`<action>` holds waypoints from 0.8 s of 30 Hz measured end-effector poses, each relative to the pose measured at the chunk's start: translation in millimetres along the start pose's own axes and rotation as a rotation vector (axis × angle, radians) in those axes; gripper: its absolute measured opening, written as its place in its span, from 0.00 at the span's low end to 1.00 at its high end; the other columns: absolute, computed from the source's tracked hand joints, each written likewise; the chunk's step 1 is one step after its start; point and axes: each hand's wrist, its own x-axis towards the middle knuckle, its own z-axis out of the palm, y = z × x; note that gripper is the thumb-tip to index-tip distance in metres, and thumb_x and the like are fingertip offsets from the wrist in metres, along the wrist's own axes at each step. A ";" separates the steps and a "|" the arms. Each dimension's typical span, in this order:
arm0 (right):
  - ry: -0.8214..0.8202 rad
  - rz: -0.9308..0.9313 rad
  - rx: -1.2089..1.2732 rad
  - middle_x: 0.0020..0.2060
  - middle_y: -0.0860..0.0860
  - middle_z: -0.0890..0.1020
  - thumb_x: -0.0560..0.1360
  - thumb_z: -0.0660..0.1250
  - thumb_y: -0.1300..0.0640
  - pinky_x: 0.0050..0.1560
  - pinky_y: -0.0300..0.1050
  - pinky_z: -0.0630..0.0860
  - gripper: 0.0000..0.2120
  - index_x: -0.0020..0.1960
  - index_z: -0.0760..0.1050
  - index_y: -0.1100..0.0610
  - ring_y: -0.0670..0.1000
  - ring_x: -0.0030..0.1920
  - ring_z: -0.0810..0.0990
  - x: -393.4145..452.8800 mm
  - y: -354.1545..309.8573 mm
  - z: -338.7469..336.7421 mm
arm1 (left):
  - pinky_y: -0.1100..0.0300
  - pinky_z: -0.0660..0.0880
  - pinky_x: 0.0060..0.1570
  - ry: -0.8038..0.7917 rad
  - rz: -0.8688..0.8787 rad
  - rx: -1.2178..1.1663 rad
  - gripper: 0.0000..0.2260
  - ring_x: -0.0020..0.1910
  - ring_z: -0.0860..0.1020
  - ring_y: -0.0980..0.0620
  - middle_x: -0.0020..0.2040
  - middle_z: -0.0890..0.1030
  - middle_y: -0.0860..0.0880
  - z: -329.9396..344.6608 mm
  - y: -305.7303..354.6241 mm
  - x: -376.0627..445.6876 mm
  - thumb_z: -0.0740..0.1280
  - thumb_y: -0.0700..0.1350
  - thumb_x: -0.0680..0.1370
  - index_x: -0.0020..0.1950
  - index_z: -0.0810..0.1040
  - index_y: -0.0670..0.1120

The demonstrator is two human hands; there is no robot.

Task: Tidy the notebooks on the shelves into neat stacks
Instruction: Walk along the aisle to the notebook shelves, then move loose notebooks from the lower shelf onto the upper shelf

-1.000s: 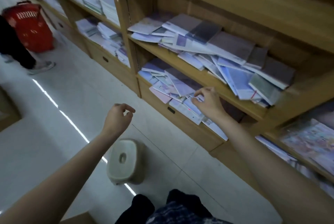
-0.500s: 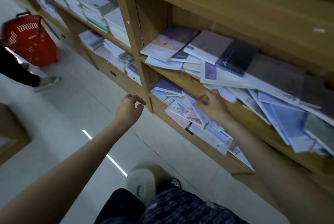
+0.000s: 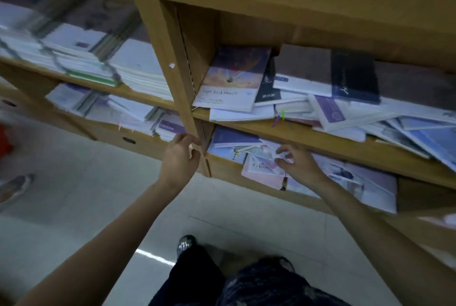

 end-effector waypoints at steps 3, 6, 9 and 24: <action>0.100 0.088 -0.014 0.58 0.61 0.75 0.74 0.68 0.60 0.55 0.43 0.67 0.15 0.59 0.73 0.65 0.59 0.60 0.73 -6.8 -21.8 32.7 | 0.55 0.73 0.45 -0.102 0.170 0.012 0.11 0.47 0.77 0.36 0.50 0.78 0.36 -17.4 -37.4 17.9 0.64 0.31 0.71 0.52 0.78 0.36; 0.179 0.145 0.006 0.61 0.61 0.73 0.75 0.68 0.59 0.52 0.40 0.65 0.20 0.64 0.70 0.64 0.59 0.62 0.72 -6.1 -48.8 39.0 | 0.47 0.78 0.41 -0.206 0.288 0.030 0.15 0.42 0.78 0.35 0.46 0.78 0.36 -28.8 -55.4 41.3 0.61 0.38 0.69 0.52 0.77 0.36; 0.268 0.170 0.107 0.63 0.59 0.72 0.75 0.68 0.58 0.51 0.37 0.65 0.23 0.66 0.66 0.64 0.58 0.63 0.71 9.7 -72.9 37.9 | 0.43 0.77 0.41 -0.244 0.331 0.030 0.19 0.45 0.77 0.33 0.49 0.77 0.35 -24.9 -59.7 69.2 0.63 0.43 0.69 0.57 0.76 0.36; 0.746 0.324 0.647 0.46 0.54 0.79 0.74 0.67 0.64 0.52 0.59 0.77 0.13 0.57 0.70 0.62 0.59 0.47 0.80 158.0 -110.0 69.6 | 0.48 0.72 0.53 -0.087 0.538 -0.051 0.22 0.53 0.74 0.37 0.58 0.74 0.37 36.1 -94.3 140.3 0.58 0.48 0.73 0.64 0.72 0.40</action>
